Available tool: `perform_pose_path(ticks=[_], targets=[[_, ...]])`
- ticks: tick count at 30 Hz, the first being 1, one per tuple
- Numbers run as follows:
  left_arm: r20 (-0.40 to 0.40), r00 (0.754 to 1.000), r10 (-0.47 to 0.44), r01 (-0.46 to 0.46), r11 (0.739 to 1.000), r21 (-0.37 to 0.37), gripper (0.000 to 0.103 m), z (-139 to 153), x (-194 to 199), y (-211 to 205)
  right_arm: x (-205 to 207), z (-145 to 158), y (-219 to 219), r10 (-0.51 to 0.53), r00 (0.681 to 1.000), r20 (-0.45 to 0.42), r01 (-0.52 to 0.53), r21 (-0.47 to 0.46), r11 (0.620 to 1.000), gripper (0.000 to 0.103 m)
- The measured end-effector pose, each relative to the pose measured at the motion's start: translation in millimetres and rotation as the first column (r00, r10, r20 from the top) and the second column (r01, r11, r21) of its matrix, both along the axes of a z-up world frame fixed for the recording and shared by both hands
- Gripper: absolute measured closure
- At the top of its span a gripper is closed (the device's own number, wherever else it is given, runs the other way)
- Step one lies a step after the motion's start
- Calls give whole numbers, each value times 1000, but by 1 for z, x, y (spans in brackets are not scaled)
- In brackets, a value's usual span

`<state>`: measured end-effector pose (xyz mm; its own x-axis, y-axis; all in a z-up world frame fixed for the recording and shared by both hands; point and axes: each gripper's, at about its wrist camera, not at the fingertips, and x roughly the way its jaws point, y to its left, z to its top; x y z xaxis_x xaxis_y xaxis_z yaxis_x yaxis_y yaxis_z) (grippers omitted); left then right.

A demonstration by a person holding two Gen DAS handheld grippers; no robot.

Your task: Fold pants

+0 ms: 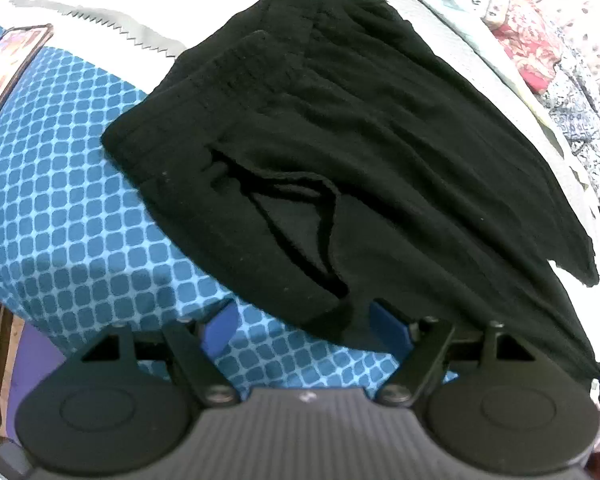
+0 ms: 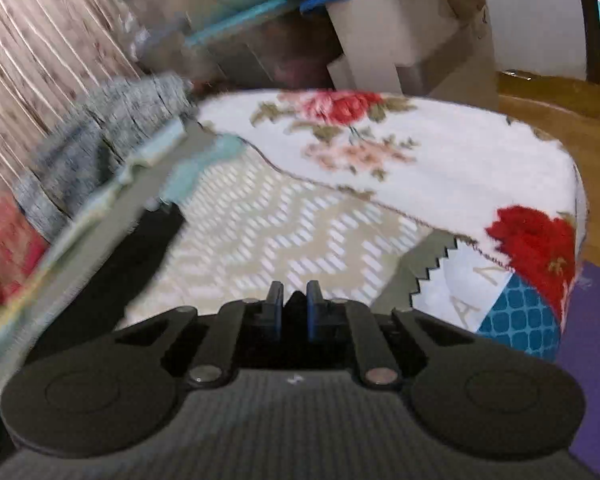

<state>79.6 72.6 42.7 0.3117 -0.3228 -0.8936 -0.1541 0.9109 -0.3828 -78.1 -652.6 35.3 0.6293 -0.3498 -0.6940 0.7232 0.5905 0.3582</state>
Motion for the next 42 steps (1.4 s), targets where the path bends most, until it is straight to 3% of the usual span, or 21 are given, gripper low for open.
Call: perform_pose_path(ticks=[5, 8, 14, 17, 19, 23, 28, 30, 33, 35, 37, 38, 40, 41, 42], targets=[[14, 1000, 5, -5, 1000, -8, 29, 5, -4, 8, -18, 21, 23, -74, 993, 90, 80, -59, 995, 73], [29, 999, 24, -23, 1000, -13, 27, 10, -7, 17, -38, 48, 47, -48, 987, 154, 64, -102, 993, 71], [41, 995, 94, -92, 995, -43, 25, 10, -13, 50, -69, 75, 106, 164, 942, 292, -146, -82, 986, 65], [43, 992, 121, -117, 989, -89, 22, 8, -18, 64, -68, 74, 146, 339, 883, 326, -342, -51, 938, 62], [45, 990, 134, -128, 985, -119, 18, 6, -20, 72, -58, 69, 180, 455, 834, 311, -468, -37, 883, 62], [47, 987, 151, -142, 977, -156, 15, 0, -18, 79, -28, 54, 263, 677, 699, 230, -691, -26, 723, 62], [40, 983, 179, -167, 962, -217, 10, -10, -3, 77, 9, 42, 378, 894, 446, 44, -882, -145, 448, 63], [50, 983, 179, -164, 961, -221, 12, -12, 1, 76, 24, 40, 415, 935, 354, -33, -920, -191, 342, 63], [56, 981, 184, -168, 962, -213, 31, -14, 5, 77, 38, 36, 464, 954, 243, -178, -936, -302, 182, 63], [50, 980, 192, -178, 961, -210, 49, -17, 8, 79, 51, 31, 488, 946, 205, -250, -933, -343, 112, 64], [41, 979, 202, -188, 957, -220, 65, -21, 8, 86, 70, 22, 502, 943, 169, -286, -944, -321, 72, 64], [34, 978, 207, -194, 955, -225, 78, -24, 8, 88, 76, 18, 507, 938, 165, -306, -947, -315, 64, 66], [17, 977, 213, -203, 950, -236, 92, -30, 7, 91, 86, 6, 515, 912, 186, -366, -942, -331, 60, 67], [18, 976, 216, -206, 949, -240, 94, -31, 4, 94, 91, 3, 519, 902, 198, -383, -942, -329, 67, 85], [24, 976, 217, -204, 947, -246, 94, -31, 1, 95, 94, 2, 515, 900, 209, -383, -945, -314, 86, 94]])
